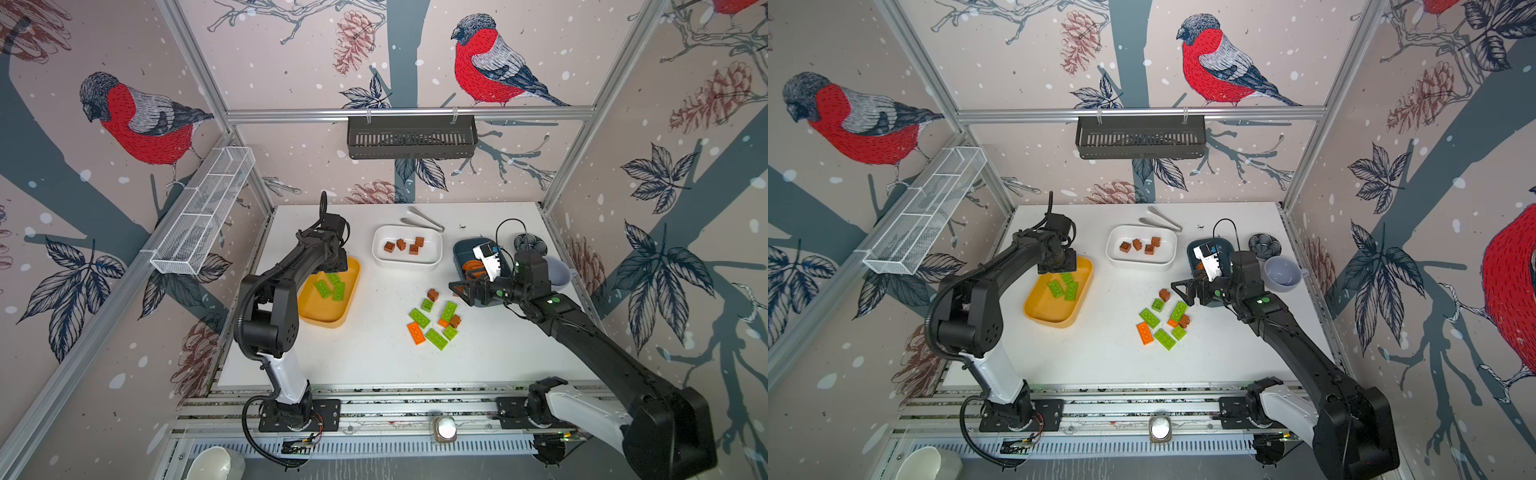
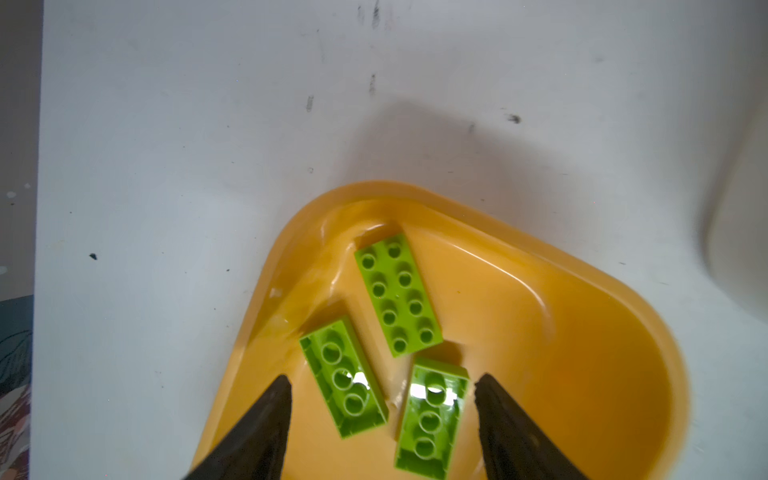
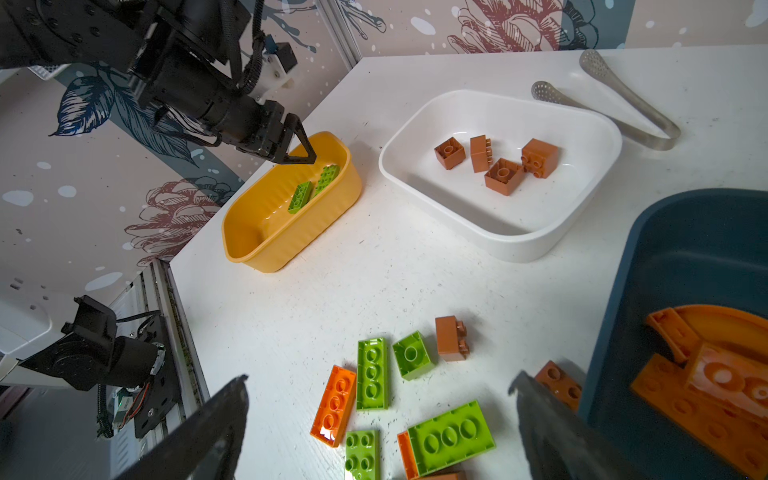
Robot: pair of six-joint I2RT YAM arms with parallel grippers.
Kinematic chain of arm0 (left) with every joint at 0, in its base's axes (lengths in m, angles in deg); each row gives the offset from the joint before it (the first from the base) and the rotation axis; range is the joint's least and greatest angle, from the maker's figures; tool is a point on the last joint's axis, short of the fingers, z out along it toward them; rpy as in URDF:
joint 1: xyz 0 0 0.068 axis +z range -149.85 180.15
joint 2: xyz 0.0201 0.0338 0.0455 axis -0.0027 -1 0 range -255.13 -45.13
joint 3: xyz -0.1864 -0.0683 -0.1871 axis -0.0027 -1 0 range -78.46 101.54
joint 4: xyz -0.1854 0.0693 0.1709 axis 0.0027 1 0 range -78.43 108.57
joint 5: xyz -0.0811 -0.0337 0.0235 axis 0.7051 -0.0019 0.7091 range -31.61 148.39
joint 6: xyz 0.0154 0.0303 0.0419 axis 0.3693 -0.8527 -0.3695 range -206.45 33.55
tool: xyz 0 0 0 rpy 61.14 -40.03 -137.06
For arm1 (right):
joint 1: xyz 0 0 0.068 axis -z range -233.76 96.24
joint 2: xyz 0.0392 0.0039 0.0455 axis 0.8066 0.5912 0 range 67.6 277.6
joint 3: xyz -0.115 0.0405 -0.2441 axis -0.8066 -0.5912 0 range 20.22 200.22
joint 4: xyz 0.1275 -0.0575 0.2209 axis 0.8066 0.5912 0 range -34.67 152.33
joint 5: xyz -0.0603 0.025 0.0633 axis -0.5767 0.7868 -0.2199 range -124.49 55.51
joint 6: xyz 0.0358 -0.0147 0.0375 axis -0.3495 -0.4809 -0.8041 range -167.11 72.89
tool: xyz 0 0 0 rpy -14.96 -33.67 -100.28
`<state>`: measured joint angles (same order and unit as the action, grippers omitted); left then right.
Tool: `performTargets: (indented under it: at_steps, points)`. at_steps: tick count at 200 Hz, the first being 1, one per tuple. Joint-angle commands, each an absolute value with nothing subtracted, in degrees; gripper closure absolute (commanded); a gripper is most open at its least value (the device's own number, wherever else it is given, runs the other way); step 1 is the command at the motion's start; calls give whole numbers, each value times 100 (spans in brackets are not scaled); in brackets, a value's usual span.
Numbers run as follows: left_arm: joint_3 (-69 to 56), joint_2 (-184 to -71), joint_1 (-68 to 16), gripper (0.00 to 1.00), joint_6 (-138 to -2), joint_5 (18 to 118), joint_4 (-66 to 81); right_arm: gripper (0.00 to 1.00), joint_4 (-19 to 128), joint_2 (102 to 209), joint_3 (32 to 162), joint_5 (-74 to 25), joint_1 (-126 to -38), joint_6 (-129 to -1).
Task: Sort the legos into containers by color
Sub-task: 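Carry the lime-green brick over the yellow tub and release it, then move the left gripper to the brick pile and grasp an orange 2x4 brick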
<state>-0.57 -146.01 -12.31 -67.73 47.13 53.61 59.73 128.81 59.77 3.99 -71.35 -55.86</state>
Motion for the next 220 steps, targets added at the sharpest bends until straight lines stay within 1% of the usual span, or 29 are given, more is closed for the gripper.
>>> performTargets:
  at_steps: [1,32,58,74,91,110,136,170,220]
  points:
    - [-137,-14265,-1513,29,-6330,5410,5761,1,5984,12921,6060,309,-7134,-5502]
    - [-491,-13791,-2192,29,-5479,6176,5690,1,6193,12932,6142,242,-7064,-5382]
    - [-786,-13589,-2848,29,-4545,6458,5412,1,6336,12874,6128,225,-6955,-5304]
    - [-967,-13566,-3228,31,-3960,6642,5099,0,6351,12813,6077,242,-6903,-5293]
    - [-1021,-13700,-3675,32,-3461,6833,4764,1,6365,12770,6041,238,-6870,-5276]
    - [-758,-14064,-4165,32,-3226,6619,4950,1,6409,12708,6026,218,-6827,-5275]
    - [-579,-14522,-4718,33,-2909,6661,4927,1,6447,12609,5974,208,-6776,-5272]
    - [-473,-14987,-5101,33,-2688,6627,4915,1,6513,12450,5883,216,-6714,-5274]
    - [-498,-15207,-5257,37,-2573,6419,5178,1,6581,12113,5632,226,-6601,-5316]
